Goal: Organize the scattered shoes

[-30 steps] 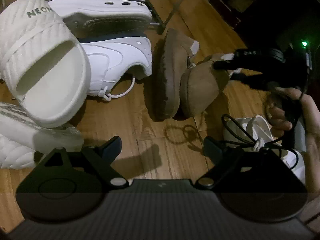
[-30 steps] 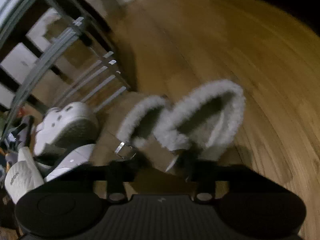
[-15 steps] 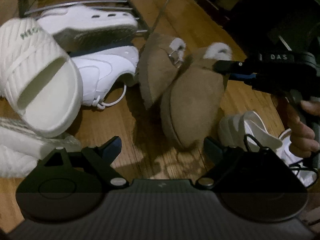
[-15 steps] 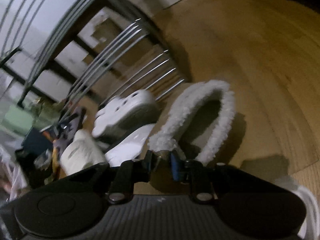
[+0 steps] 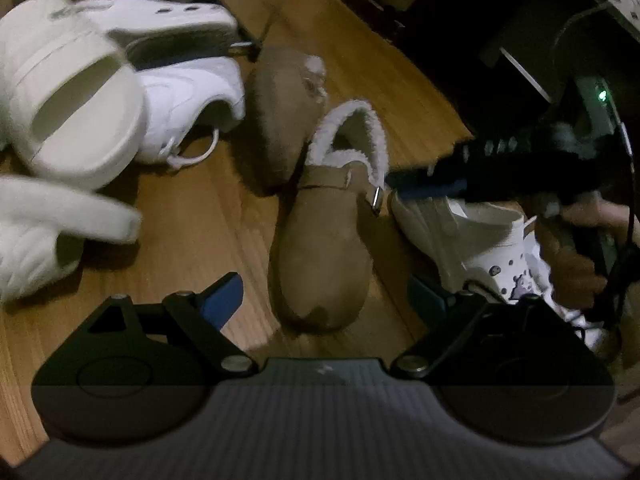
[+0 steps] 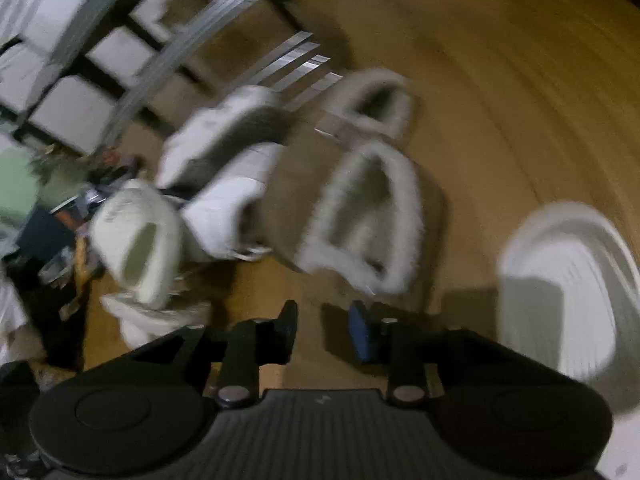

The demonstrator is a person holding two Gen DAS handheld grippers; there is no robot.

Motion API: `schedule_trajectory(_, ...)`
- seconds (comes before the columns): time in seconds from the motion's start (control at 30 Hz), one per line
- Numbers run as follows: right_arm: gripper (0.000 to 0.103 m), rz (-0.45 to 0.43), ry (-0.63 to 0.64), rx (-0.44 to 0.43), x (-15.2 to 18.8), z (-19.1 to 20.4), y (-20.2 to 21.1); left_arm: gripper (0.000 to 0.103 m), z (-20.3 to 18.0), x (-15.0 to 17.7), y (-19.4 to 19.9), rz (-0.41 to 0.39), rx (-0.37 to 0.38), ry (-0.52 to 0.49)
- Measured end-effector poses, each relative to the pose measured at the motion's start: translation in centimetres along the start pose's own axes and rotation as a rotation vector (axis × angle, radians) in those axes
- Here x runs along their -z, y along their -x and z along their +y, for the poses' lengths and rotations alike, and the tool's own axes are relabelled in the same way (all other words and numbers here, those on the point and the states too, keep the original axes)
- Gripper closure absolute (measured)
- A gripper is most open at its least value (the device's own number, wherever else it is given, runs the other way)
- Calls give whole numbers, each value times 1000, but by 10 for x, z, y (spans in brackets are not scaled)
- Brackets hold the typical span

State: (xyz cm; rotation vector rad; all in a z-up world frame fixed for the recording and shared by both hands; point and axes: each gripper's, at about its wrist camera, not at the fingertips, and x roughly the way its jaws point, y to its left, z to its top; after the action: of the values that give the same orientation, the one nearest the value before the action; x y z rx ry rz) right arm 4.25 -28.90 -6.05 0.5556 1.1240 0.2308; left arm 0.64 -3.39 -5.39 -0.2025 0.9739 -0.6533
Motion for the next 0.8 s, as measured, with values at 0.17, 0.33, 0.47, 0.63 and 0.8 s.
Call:
schedule_trajectory(0.17, 37, -43, -8, -62, 27, -2, 9, 3, 3, 3, -37, 24, 101, -5)
schedule_trajectory(0.33, 24, -101, 81, 0, 42, 6, 24, 3, -10, 3, -50, 41, 64, -50)
schedule_trajectory(0.47, 24, -66, 35, -6, 35, -3, 11, 1, -11, 1, -81, 165, -6, -71)
schedule_trajectory(0.63, 15, -58, -22, 20, 11, 9, 6, 34, -8, 13, -96, 188, -59, -63)
schedule_trajectory(0.8, 4, -48, 66, 76, -3, 15, -1, 42, -17, 18, -91, 173, -90, 10)
